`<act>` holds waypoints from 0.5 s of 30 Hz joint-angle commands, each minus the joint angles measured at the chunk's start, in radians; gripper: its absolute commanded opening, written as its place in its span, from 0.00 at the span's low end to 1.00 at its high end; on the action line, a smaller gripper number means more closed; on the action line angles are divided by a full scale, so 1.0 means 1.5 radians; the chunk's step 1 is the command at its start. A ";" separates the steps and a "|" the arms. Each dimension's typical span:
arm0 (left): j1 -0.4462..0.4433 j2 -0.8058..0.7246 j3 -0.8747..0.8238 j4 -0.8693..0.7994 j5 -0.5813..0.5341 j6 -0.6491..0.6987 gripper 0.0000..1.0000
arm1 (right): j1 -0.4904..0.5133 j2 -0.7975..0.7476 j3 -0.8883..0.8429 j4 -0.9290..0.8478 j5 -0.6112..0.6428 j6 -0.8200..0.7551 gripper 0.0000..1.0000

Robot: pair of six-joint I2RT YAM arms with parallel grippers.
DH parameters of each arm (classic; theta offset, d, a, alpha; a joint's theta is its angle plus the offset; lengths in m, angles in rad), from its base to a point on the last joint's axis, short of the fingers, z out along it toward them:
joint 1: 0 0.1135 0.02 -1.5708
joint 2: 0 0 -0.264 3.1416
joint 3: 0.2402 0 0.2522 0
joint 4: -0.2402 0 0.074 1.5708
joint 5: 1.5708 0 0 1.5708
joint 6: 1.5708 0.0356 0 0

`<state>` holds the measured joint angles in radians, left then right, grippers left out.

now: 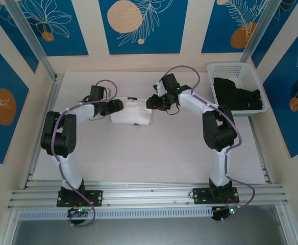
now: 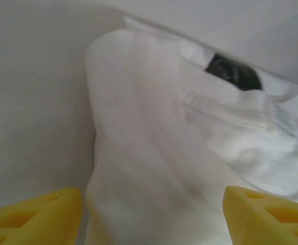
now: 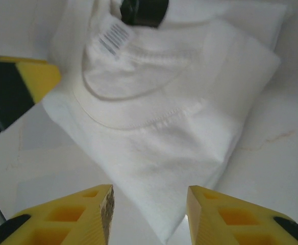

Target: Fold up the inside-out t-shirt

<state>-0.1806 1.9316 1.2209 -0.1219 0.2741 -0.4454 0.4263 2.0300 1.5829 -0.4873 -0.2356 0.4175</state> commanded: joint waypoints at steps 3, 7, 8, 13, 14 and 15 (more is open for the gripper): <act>0.002 0.045 0.036 -0.041 0.034 0.022 0.70 | -0.003 -0.020 -0.033 0.005 -0.002 -0.008 0.43; 0.003 0.068 0.039 -0.016 0.097 0.009 0.53 | -0.006 -0.020 -0.046 0.011 -0.006 -0.006 0.43; 0.003 0.070 0.041 -0.015 0.101 0.009 0.47 | -0.006 -0.023 -0.048 0.010 -0.005 -0.006 0.43; 0.033 0.047 0.050 -0.059 0.075 0.026 0.21 | -0.012 -0.056 -0.083 0.021 -0.001 -0.012 0.43; 0.042 0.037 0.054 -0.082 0.057 0.039 0.19 | -0.014 -0.071 -0.095 0.025 0.002 -0.016 0.43; 0.049 0.026 0.058 -0.106 0.031 0.055 0.18 | -0.015 -0.084 -0.108 0.028 0.007 -0.019 0.43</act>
<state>-0.1524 2.0125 1.2766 -0.1722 0.3790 -0.4175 0.4133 1.9888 1.4563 -0.4568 -0.2333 0.4149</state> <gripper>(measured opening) 0.190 0.433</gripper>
